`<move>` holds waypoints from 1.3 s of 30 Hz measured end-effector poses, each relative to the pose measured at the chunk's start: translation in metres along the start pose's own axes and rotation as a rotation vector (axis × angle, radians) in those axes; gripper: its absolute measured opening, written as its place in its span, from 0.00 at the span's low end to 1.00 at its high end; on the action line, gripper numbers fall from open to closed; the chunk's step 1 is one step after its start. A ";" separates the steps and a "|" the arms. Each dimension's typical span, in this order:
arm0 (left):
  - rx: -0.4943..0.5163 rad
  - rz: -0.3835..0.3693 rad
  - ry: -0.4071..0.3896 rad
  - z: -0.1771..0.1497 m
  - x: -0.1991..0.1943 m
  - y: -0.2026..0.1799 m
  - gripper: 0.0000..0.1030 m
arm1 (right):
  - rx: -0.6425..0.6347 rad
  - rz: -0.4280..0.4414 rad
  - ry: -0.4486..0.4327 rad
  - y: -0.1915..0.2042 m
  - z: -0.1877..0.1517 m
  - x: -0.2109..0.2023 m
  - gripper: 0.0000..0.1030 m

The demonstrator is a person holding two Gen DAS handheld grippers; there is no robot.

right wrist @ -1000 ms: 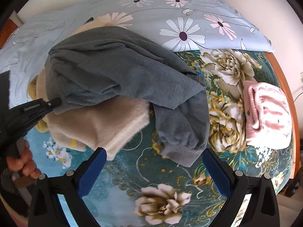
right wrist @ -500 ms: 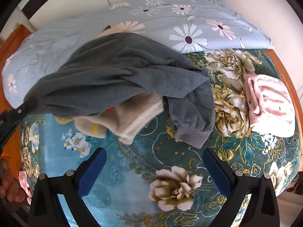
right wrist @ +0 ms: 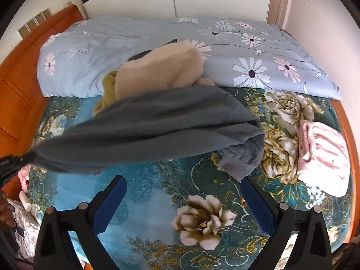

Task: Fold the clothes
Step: 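Lift the grey sweatpants off the pile and carry them onto open blanket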

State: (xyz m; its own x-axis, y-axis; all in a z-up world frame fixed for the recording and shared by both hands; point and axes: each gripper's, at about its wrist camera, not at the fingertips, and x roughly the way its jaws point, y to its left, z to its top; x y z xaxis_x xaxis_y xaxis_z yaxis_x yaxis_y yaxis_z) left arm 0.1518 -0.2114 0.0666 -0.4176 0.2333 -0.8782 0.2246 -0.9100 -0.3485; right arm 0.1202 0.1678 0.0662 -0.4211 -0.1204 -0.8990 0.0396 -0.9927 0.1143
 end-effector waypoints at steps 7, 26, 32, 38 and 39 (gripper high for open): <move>-0.076 0.251 -0.116 -0.001 -0.050 0.045 0.00 | 0.059 0.098 0.016 -0.023 -0.017 0.019 0.99; -0.226 0.232 0.179 -0.038 0.051 0.040 0.00 | 0.782 0.316 0.106 -0.188 0.025 0.170 0.84; -0.293 0.279 0.211 -0.048 0.049 0.064 0.00 | 0.962 0.275 0.190 -0.214 0.054 0.238 0.78; -0.344 0.325 0.220 -0.049 0.042 0.082 0.00 | 1.142 0.311 0.228 -0.220 0.055 0.275 0.20; -0.354 0.323 0.218 -0.047 0.041 0.084 0.00 | 1.164 0.326 0.227 -0.220 0.056 0.275 0.09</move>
State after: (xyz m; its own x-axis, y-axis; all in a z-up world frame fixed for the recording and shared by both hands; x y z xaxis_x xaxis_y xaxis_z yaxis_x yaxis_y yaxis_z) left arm 0.1950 -0.2617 -0.0143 -0.0940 0.0605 -0.9937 0.6113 -0.7843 -0.1056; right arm -0.0556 0.3536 -0.1825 -0.3712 -0.4754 -0.7976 -0.7674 -0.3266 0.5518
